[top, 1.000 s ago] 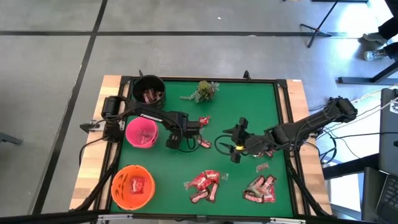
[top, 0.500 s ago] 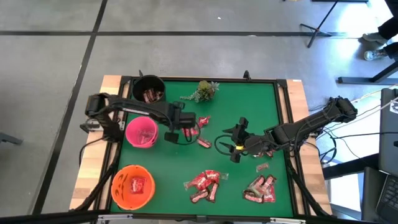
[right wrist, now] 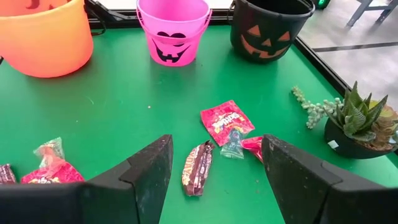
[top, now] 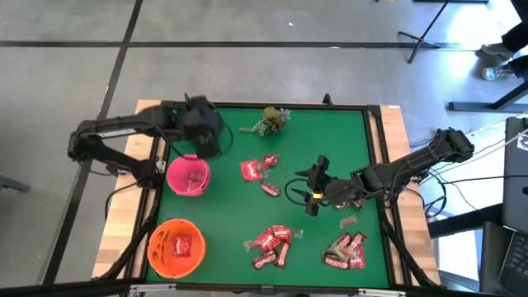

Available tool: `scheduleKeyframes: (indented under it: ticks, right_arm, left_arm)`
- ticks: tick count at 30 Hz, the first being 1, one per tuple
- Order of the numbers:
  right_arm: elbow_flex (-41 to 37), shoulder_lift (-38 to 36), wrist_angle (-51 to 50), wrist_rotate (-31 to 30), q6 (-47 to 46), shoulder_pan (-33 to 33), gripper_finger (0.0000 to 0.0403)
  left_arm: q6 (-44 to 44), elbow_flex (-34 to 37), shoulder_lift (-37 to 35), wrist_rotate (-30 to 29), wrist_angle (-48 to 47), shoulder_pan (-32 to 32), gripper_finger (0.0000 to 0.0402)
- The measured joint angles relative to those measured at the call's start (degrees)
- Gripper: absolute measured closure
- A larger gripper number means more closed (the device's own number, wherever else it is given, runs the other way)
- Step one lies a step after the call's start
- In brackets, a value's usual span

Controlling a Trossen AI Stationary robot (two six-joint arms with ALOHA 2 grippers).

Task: Sort candy
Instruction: Put the brown chocolate into the black bucket

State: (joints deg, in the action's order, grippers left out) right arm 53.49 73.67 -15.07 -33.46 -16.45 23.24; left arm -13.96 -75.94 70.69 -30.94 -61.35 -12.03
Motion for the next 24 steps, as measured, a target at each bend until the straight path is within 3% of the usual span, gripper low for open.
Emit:
scheduleKeyframes:
  ticks: [3,6,12,19,24]
  right_arm:
    - [0.0,0.0,0.0,-0.02,0.0,0.0,0.0159]
    - [0.0,0.0,-0.02,0.0,0.01,0.0,0.0159]
    - [0.0,0.0,-0.09,-0.01,0.24,0.0,0.0159]
    - [0.0,0.0,-0.13,-0.02,0.42,0.0,0.0159]
    - [0.0,0.0,-0.1,-0.31,0.44,0.0,0.0159]
  left_arm:
    - [-1.82,0.0,-1.0,1.1,-0.28,-6.1,0.0348]
    - [-2.97,0.0,-1.06,5.87,-0.4,-12.93,0.0345]
    - [-2.67,0.0,0.29,9.27,-0.41,-21.96,0.0296]
    - [-0.11,0.0,0.07,9.59,0.05,-23.38,0.022]
    - [2.53,0.0,-0.02,12.94,1.91,-17.25,0.018]
